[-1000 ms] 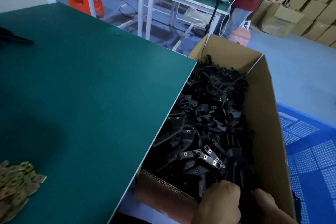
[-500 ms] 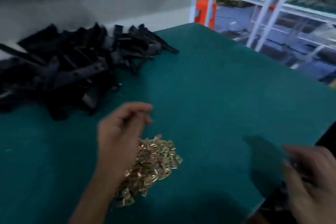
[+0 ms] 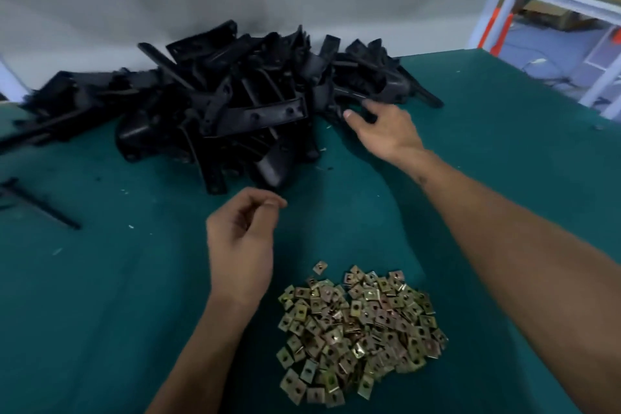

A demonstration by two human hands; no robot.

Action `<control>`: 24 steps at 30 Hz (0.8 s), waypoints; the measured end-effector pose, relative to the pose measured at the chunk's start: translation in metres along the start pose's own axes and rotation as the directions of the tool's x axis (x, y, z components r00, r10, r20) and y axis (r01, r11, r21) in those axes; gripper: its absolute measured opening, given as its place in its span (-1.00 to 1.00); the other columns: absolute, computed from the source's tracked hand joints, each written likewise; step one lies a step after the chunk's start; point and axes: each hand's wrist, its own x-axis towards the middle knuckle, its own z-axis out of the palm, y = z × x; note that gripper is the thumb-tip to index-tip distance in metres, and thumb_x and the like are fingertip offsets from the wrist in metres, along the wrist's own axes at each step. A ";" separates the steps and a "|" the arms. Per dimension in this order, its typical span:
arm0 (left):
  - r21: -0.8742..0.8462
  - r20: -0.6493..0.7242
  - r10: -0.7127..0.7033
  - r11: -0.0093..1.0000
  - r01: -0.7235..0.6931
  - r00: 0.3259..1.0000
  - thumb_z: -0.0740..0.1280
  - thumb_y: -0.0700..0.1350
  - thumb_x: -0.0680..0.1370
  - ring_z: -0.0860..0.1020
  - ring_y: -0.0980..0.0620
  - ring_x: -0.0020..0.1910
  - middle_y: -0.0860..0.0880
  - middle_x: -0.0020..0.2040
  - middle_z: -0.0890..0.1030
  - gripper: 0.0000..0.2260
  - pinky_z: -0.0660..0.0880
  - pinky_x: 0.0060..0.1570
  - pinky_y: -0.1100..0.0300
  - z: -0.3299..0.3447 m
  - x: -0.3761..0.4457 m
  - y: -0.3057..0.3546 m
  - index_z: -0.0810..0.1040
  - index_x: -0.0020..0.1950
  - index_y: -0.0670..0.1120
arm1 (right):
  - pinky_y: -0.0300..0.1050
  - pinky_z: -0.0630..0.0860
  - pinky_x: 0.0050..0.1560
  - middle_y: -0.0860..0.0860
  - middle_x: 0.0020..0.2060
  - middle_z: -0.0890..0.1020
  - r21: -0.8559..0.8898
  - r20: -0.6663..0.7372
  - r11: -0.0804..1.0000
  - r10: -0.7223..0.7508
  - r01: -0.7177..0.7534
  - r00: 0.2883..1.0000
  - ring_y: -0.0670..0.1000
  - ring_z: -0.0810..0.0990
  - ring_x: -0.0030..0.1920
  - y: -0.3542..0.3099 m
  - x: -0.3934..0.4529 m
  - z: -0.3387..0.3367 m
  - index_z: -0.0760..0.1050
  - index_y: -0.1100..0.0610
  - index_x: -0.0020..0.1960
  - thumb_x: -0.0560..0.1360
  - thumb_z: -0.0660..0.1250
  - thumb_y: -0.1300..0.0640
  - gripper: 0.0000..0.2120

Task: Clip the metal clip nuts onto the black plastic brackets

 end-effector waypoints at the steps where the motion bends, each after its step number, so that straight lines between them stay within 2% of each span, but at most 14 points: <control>1: 0.000 -0.006 -0.007 1.000 0.007 1.000 0.29 -0.08 0.48 0.16 0.00 -0.49 0.02 -0.47 0.29 -0.86 0.11 -0.41 0.11 0.000 0.000 0.000 0.61 -0.23 -0.03 | -0.08 0.56 0.19 0.06 0.14 0.70 0.047 -0.062 0.999 0.017 -0.014 0.998 0.15 0.64 0.17 -0.001 0.001 0.001 0.60 -0.10 0.27 0.52 0.29 -0.24 -0.60; 3: -0.015 -0.018 -0.025 1.000 0.025 1.000 0.28 -0.11 0.49 0.16 0.00 -0.49 0.03 -0.47 0.30 -0.85 0.11 -0.42 0.10 0.000 0.000 0.000 0.61 -0.24 -0.03 | -0.13 0.60 0.07 -0.04 -0.15 0.72 0.170 -0.222 0.985 0.043 -0.005 0.974 0.08 0.69 -0.05 0.003 -0.003 0.000 0.66 -0.08 -0.04 0.51 0.31 -0.03 -0.85; 4: -0.027 -0.022 -0.026 0.999 0.025 0.999 0.28 -0.12 0.49 0.17 0.01 -0.49 0.04 -0.48 0.31 -0.85 0.11 -0.43 0.10 0.000 0.000 0.000 0.61 -0.24 -0.02 | -0.18 0.57 0.08 -0.09 -0.18 0.70 0.205 -0.315 0.978 0.043 0.024 0.948 0.04 0.69 -0.05 0.005 -0.007 -0.003 0.66 -0.06 -0.06 0.50 0.31 0.03 -0.86; 6: -0.015 -0.039 0.004 1.000 -0.005 0.999 0.28 -0.13 0.51 0.19 0.04 -0.51 0.06 -0.49 0.33 -0.85 0.13 -0.46 0.15 -0.001 0.000 0.000 0.61 -0.22 -0.01 | -0.19 0.56 0.10 -0.08 -0.20 0.67 0.238 -0.465 0.962 -0.010 0.136 0.885 -0.03 0.65 -0.11 0.008 -0.023 -0.013 0.67 0.00 0.13 0.51 0.36 0.06 -0.77; 9: 0.082 -0.085 0.088 0.993 -0.081 0.992 0.29 -0.19 0.55 0.27 0.13 -0.53 0.13 -0.47 0.40 -0.83 0.20 -0.53 0.25 0.003 -0.005 0.004 0.61 -0.15 0.03 | -0.23 0.52 -0.06 -0.15 -0.34 0.53 0.175 -0.545 0.930 -0.182 0.323 0.819 -0.14 0.49 -0.33 0.000 -0.063 -0.033 0.41 -0.03 0.50 0.53 0.40 0.05 -0.45; 12: 0.327 -0.049 0.309 0.904 -0.277 0.950 0.30 -0.18 0.56 0.50 0.13 -0.29 0.16 -0.18 0.57 -0.86 0.41 -0.36 0.22 0.008 -0.011 0.015 0.60 0.02 0.01 | -0.13 0.56 -0.15 -0.20 -0.28 0.54 0.071 -0.571 0.866 -0.372 0.496 0.732 -0.13 0.54 -0.30 -0.016 -0.106 -0.047 0.41 -0.05 0.48 0.55 0.39 0.06 -0.50; 13: 0.467 0.008 0.425 0.799 -0.379 0.905 0.32 -0.17 0.56 0.54 0.10 -0.07 0.10 -0.01 0.58 -0.85 0.48 -0.15 0.22 0.010 -0.012 0.020 0.60 0.11 -0.03 | -0.09 0.57 -0.16 -0.23 -0.25 0.55 0.076 -0.535 0.830 -0.434 0.553 0.725 -0.11 0.56 -0.27 -0.024 -0.119 -0.049 0.45 -0.05 0.42 0.55 0.40 0.08 -0.55; 15: 0.674 0.168 0.574 0.526 -0.518 0.801 0.29 -0.07 0.61 0.41 -0.09 0.37 -0.06 0.31 0.51 -0.70 0.40 0.30 0.10 0.015 -0.014 0.029 0.54 0.31 -0.12 | -0.02 0.60 -0.09 -0.23 -0.20 0.60 0.173 -0.381 0.768 -0.525 0.617 0.761 -0.07 0.63 -0.18 -0.040 -0.139 -0.047 0.44 -0.03 0.38 0.53 0.44 0.13 -0.55; 16: 0.736 0.220 0.583 0.426 -0.525 0.782 0.24 0.00 0.64 0.26 -0.15 0.52 -0.12 0.44 0.42 -0.60 0.28 0.45 0.00 0.017 -0.015 0.036 0.45 0.42 -0.16 | 0.01 0.60 -0.04 -0.19 -0.18 0.62 0.241 -0.293 0.744 -0.556 0.623 0.778 -0.04 0.65 -0.14 -0.048 -0.147 -0.045 0.42 -0.02 0.38 0.52 0.46 0.17 -0.54; 18: 0.832 0.256 0.514 0.314 -0.457 0.818 0.13 0.11 0.68 0.05 -0.16 0.62 -0.16 0.54 0.32 -0.48 0.08 0.56 -0.12 0.017 -0.015 0.049 0.33 0.52 -0.20 | -0.01 0.58 -0.02 -0.12 -0.18 0.65 0.420 -0.133 0.697 -0.586 0.581 0.799 -0.06 0.65 -0.13 -0.060 -0.153 -0.039 0.44 0.03 0.29 0.52 0.46 0.24 -0.60; 19: 0.860 0.268 0.463 0.280 -0.426 0.845 0.08 0.14 0.69 0.06 -0.15 0.62 -0.16 0.51 0.38 -0.48 0.04 0.57 -0.15 0.014 -0.013 0.052 0.37 0.49 -0.19 | -0.08 0.57 -0.07 -0.12 -0.21 0.66 0.537 -0.064 0.665 -0.581 0.519 0.811 -0.11 0.63 -0.19 -0.063 -0.152 -0.036 0.47 0.05 0.21 0.52 0.46 0.28 -0.66; 21: 0.869 0.298 0.382 0.271 -0.414 0.875 0.04 0.18 0.68 0.36 -0.13 0.49 -0.10 0.28 0.59 -0.54 0.07 0.56 -0.12 0.005 -0.012 0.054 0.53 0.25 -0.11 | -0.24 0.52 -0.15 -0.14 -0.27 0.63 0.687 0.053 0.620 -0.562 0.378 0.826 -0.16 0.56 -0.26 -0.067 -0.146 -0.031 0.50 0.08 0.09 0.53 0.45 0.32 -0.76; 22: 0.867 0.301 0.354 0.286 -0.409 0.886 0.03 0.21 0.67 0.51 -0.10 0.30 -0.06 0.11 0.64 -0.57 0.15 0.53 -0.07 0.000 -0.010 0.053 0.54 0.10 -0.07 | -0.25 0.50 -0.15 -0.13 -0.28 0.62 0.723 0.104 0.615 -0.546 0.314 0.832 -0.15 0.55 -0.26 -0.068 -0.143 -0.027 0.52 0.09 0.06 0.53 0.44 0.32 -0.80; 24: 0.872 0.282 0.310 0.311 -0.377 0.908 -0.02 0.25 0.67 0.55 -0.08 -0.03 0.01 -0.13 0.61 -0.56 0.35 0.29 -0.01 -0.008 -0.004 0.051 0.45 -0.08 -0.03 | -0.17 0.55 -0.04 0.00 -0.20 0.66 0.808 0.212 0.577 -0.472 0.118 0.855 -0.04 0.60 -0.16 -0.063 -0.141 -0.019 0.58 0.12 0.06 0.53 0.42 0.27 -0.87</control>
